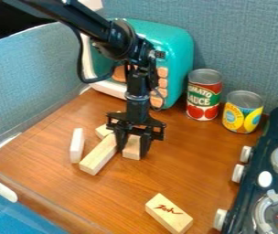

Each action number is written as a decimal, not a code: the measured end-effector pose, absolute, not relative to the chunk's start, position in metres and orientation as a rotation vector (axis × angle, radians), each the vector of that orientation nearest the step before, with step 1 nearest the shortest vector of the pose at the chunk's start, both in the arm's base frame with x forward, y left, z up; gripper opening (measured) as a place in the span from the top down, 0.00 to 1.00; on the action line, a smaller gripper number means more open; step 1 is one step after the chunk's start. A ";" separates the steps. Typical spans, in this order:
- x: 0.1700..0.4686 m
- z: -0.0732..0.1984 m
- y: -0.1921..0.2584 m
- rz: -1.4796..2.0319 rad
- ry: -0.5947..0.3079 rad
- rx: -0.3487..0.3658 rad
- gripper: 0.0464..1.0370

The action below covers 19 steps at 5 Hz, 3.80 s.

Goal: Put the block rectangle on top of the other

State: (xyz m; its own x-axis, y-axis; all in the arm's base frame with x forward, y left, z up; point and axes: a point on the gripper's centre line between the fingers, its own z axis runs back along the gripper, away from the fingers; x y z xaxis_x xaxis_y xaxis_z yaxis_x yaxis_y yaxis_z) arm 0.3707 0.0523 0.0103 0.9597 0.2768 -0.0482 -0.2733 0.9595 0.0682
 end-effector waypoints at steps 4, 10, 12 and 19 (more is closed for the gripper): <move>0.338 0.064 0.088 0.217 0.050 0.133 0.47; 0.321 0.022 0.098 0.205 0.200 0.115 0.40; 0.322 0.022 0.103 0.279 0.155 0.057 0.03; 0.310 0.099 0.083 -0.096 -0.112 -0.035 0.04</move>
